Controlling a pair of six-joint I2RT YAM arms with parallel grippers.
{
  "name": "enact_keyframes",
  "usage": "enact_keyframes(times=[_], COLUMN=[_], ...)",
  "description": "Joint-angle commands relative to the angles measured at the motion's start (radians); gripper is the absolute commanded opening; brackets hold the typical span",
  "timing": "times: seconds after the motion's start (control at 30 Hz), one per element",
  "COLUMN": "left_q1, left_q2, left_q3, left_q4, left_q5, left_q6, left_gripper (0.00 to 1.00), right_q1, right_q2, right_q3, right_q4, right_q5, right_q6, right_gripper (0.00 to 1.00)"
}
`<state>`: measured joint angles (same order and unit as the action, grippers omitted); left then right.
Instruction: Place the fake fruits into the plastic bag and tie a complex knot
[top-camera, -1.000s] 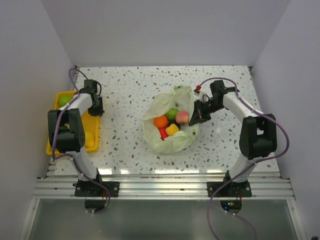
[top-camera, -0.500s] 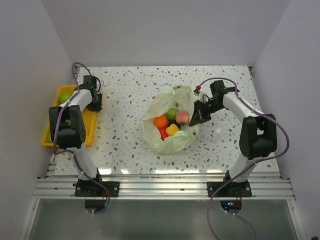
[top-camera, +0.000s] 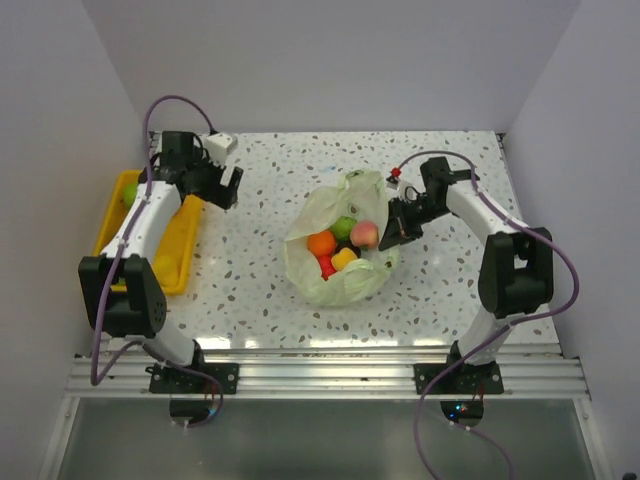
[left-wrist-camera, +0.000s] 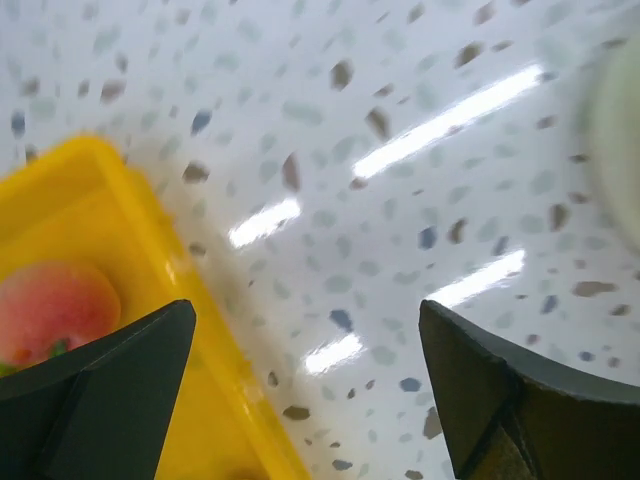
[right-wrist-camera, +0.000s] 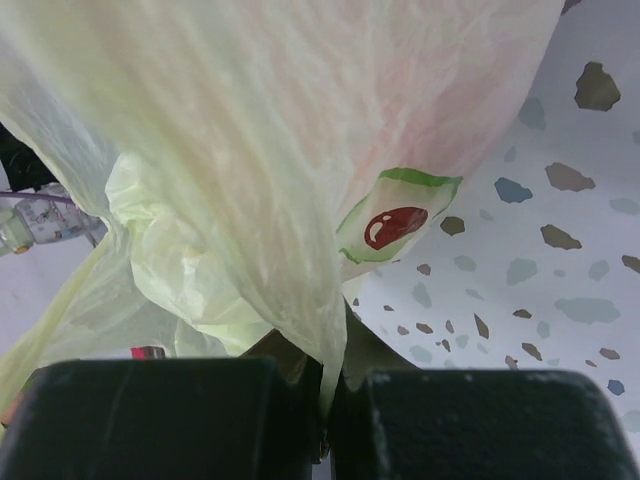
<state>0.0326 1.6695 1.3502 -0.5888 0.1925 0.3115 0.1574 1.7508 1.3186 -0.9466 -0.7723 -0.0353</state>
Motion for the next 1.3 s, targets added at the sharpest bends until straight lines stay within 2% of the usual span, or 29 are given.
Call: enact_keyframes(times=[0.0,0.07,0.1,0.13,0.23,0.43,0.7,0.93,1.2,1.27], left_q1=[-0.089,-0.135,-0.149,-0.164,-0.226,-0.405,-0.458,-0.462,-0.477,-0.481], left_q2=[-0.161,-0.183,-0.201,-0.208,-0.218,-0.148,-0.033,0.041,0.088,0.098], left_q3=[0.075,0.102,0.112,0.122,0.119,0.135,0.127,0.118,0.099,0.098], left_q4=[0.009,-0.016,-0.003,0.036,0.163,0.285,0.434,0.569,0.635,0.638], left_q5=[0.333,0.428,0.471,0.578,0.694,0.585,0.455,0.555,0.565,0.564], left_q6=[0.145,0.166,0.131,0.106,-0.053,-0.207,-0.405,-0.561,-0.626,-0.637], left_gripper=[1.0,1.0,1.0,1.0,1.0,1.0,0.98,0.88,0.86,0.77], right_q1=[0.004,0.005,0.005,0.007,0.019,0.048,0.074,0.088,0.09,0.094], right_q2=[0.015,0.03,0.035,0.039,0.056,0.07,0.098,0.119,0.128,0.134], right_q3=[0.088,0.119,0.126,0.139,0.168,0.218,0.269,0.312,0.341,0.356], right_q4=[-0.064,-0.083,-0.083,-0.084,-0.092,-0.078,-0.072,-0.055,-0.032,-0.034], right_q5=[-0.005,-0.004,-0.007,-0.007,-0.013,0.013,0.031,0.036,0.03,0.031], right_q6=[-0.063,-0.078,-0.081,-0.081,-0.087,-0.083,-0.089,-0.081,-0.06,-0.058], right_gripper=[0.0,0.0,0.0,0.0,0.0,0.0,0.0,0.0,0.01,0.01])
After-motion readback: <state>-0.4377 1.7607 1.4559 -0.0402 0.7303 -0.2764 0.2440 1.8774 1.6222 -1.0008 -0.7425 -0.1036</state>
